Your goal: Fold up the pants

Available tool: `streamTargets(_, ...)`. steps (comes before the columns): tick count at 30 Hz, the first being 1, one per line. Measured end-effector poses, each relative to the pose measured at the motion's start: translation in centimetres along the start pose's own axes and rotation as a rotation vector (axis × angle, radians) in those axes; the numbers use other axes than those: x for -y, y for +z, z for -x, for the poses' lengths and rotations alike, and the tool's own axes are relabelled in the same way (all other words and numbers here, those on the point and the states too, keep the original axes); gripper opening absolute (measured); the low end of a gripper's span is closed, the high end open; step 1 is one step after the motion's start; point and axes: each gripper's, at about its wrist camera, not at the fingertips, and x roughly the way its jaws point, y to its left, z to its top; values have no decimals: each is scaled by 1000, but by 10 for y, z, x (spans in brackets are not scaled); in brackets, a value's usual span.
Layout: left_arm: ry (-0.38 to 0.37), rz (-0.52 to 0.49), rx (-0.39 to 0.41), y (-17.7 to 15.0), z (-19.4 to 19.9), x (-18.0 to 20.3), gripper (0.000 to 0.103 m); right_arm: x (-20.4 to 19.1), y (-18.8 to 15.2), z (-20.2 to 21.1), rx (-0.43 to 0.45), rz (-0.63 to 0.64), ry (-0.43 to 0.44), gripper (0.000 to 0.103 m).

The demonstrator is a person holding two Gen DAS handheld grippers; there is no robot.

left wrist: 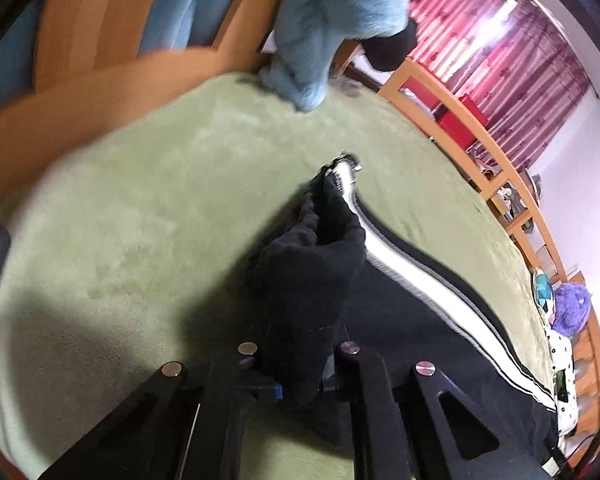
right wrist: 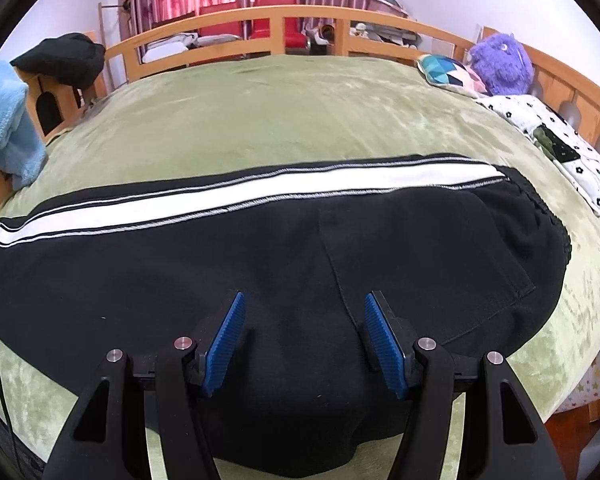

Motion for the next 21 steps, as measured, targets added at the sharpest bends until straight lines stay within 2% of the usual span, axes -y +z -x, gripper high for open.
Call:
streamTargets(7,-36,-94,73,8,39,57,9,7,-4,26,45,-11,27,61)
streamTargets(11,-67,-194,115,3,60,110,9,18,-8,41,70,-13,21,61)
streamTargets(14,-87,-294,146,-9,71,163,9,29,-13,51,88,-15,19,61)
streamTargets(17,-121,-379,143,-26,75,212,9,41,-19,59,102,-8,8,61)
streamTargets(21,-146,-537,144,-70,70,286,8,64,-29,69,108,-18,14,61)
